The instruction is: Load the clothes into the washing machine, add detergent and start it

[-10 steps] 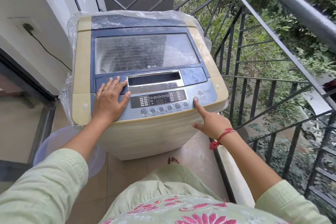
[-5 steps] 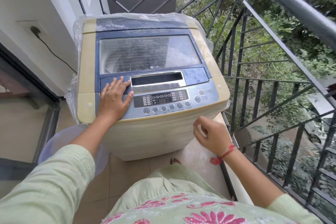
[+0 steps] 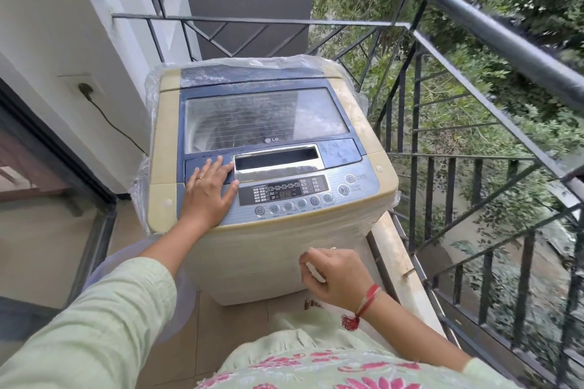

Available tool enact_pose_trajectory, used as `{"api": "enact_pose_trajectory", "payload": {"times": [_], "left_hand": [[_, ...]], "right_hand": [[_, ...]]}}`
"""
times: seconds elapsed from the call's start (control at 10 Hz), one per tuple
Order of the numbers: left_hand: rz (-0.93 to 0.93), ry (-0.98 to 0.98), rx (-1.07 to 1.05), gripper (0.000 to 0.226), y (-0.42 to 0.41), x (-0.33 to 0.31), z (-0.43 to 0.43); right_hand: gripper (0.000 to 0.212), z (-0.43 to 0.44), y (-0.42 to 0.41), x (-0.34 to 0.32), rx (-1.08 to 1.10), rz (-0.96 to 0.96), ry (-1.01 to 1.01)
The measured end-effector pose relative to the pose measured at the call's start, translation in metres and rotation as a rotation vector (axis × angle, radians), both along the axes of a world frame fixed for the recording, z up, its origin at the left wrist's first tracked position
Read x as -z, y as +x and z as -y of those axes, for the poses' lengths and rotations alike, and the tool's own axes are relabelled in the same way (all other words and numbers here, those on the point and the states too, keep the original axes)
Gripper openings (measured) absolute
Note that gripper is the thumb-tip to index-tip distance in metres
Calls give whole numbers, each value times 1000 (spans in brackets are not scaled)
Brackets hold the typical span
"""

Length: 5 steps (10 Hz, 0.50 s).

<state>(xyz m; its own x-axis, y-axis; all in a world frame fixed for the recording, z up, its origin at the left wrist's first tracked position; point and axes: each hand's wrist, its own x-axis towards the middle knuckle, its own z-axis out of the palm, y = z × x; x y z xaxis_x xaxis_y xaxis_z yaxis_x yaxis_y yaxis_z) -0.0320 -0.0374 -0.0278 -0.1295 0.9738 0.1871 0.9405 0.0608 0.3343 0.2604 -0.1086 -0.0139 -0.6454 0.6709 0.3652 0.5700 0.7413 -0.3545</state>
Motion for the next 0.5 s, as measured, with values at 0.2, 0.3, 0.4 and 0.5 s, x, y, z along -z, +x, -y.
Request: {"api": "enact_pose_trajectory", "payload": {"times": [0.2, 0.3, 0.4, 0.5], "left_hand": [[18, -76, -5, 51, 1, -7, -3], [25, -67, -15, 66, 2, -12, -3], [44, 55, -56, 79, 1, -34, -10], [37, 113, -58, 74, -2, -47, -16]], "right_hand": [[4, -18, -24, -17, 24, -102, 149], [19, -30, -33, -24, 86, -117, 216], [53, -60, -46, -42, 253, -144, 280], [58, -75, -52, -55, 297, -143, 294]]}}
